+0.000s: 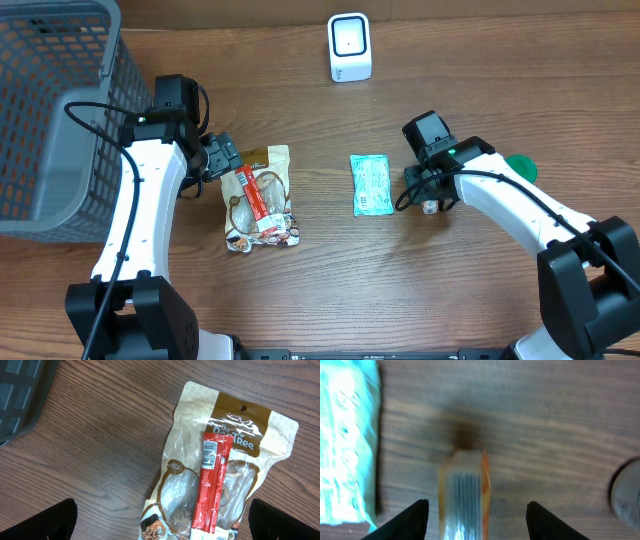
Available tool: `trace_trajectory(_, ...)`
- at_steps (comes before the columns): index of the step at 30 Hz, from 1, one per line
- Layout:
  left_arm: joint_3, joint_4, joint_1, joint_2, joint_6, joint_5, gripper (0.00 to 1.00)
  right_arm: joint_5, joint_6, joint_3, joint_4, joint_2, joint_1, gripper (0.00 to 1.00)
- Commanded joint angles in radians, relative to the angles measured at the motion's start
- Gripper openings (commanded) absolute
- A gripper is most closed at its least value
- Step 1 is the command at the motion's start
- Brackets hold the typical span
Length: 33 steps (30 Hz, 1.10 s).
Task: Scan the item barcode
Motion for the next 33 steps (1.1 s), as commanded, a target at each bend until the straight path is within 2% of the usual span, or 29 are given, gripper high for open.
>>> trace_trajectory(1,0.016,0.0,0.0,-0.001,-0.01,-0.01,1.0,-0.027,0.029,0.024,-0.025,-0.016,-0.001,0.58)
trace_trajectory(8,0.016,0.001,0.0,-0.001,-0.01,-0.01,1.0,-0.068,0.032,0.017,-0.034,-0.015,-0.001,0.43)
trace_trajectory(19,0.016,0.001,0.0,-0.001,-0.01,-0.01,1.0,-0.067,0.031,-0.032,0.057,-0.014,-0.001,0.43)
trace_trajectory(33,0.016,0.001,0.0,-0.001,-0.01,-0.009,1.0,-0.022,0.031,-0.034,0.052,-0.014,-0.001,0.31)
